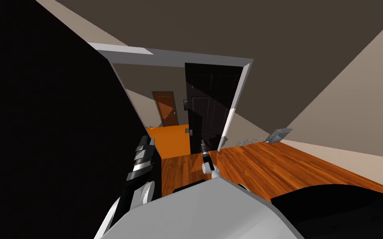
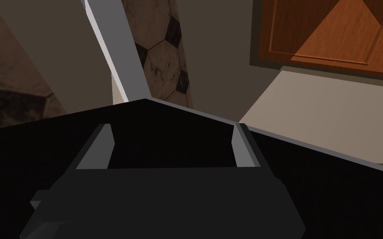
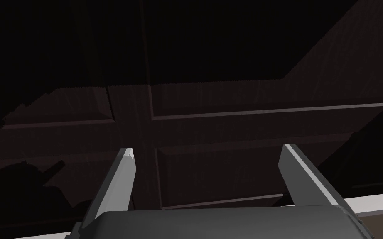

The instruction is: Pull the door open

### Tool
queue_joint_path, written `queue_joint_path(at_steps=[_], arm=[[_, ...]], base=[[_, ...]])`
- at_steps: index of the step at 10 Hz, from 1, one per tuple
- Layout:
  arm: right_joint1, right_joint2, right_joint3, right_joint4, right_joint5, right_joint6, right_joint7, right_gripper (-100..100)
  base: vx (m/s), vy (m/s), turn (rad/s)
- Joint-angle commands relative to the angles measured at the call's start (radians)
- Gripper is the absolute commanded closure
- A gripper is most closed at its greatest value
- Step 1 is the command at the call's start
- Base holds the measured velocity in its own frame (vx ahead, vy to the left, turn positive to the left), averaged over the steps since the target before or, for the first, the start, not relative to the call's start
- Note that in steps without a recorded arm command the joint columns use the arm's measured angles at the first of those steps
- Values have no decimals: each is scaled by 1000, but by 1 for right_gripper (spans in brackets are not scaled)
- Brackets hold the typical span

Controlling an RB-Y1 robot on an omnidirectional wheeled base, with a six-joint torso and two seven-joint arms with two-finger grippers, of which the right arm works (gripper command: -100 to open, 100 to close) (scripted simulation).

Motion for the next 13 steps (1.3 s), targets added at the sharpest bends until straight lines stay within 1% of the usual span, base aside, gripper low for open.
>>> queue_joint_path(at_steps=[1,3,8,9,11,12,13], arm=[[-12,7,2,32,-9,-8,4,-100],[-28,16,5,73,-19,-17,9,-100],[-61,39,10,156,-40,-36,19,-100],[-71,47,12,181,-46,-42,22,-100],[-89,63,15,226,-58,-52,28,-100],[-92,65,15,231,-59,-53,28,-100],[-98,72,16,248,-63,-57,30,-100]], base=[[98,-10,66],[91,-5,55],[101,-1,59],[130,12,83],[200,9,99],[163,21,53],[200,49,88]])
